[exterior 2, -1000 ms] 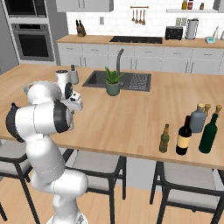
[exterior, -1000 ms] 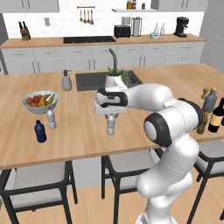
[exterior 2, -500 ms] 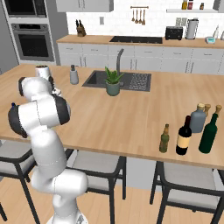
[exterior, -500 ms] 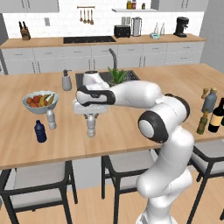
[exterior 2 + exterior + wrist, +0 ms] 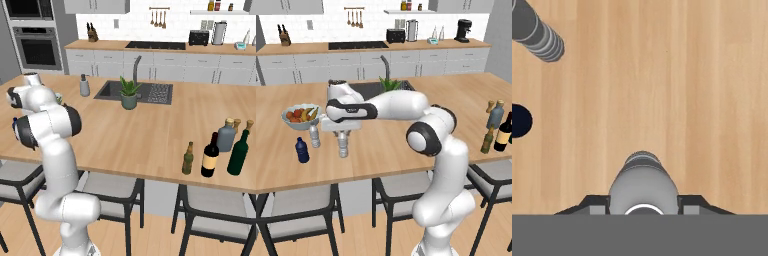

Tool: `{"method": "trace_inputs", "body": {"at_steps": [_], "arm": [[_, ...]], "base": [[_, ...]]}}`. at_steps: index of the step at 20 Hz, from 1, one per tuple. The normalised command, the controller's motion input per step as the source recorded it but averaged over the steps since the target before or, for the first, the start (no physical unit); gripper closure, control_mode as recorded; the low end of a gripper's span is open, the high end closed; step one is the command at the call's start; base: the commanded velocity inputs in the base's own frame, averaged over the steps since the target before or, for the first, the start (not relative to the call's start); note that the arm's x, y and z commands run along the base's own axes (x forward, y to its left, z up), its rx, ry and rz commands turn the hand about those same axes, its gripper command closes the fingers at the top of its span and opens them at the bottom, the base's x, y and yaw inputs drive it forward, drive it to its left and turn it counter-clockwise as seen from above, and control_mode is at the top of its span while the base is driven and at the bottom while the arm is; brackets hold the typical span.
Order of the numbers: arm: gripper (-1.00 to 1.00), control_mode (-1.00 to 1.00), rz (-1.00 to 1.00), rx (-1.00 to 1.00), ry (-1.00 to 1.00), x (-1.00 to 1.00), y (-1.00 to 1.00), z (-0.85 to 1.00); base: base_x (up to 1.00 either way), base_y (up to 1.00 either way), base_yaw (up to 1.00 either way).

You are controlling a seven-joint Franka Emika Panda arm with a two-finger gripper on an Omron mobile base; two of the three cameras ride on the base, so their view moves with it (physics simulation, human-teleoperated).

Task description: Move the plastic bottles in the middle to the plastics group, and the glass bottles in the middle to the glass group.

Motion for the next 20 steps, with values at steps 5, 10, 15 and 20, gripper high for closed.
{"method": "trace_inputs", "body": {"at_steps": [5, 10, 15, 20], "arm": [[1.00, -1.00, 0.00, 0.01, -0.09, 0.05, 0.15, -0.01], [1.00, -1.00, 0.00, 0.01, 0.00, 0.00, 0.26, 0.00], [1.00, -1.00, 0.00, 0.00, 0.00, 0.08, 0.24, -0.19], [1.00, -1.00, 0.00, 0.00, 0.00, 0.11, 0.21, -0.34]], "base": [[0.00, 0.00, 0.00], [0.00, 0.00, 0.00], [0.00, 0.00, 0.00], [0.00, 0.00, 0.00]]}}
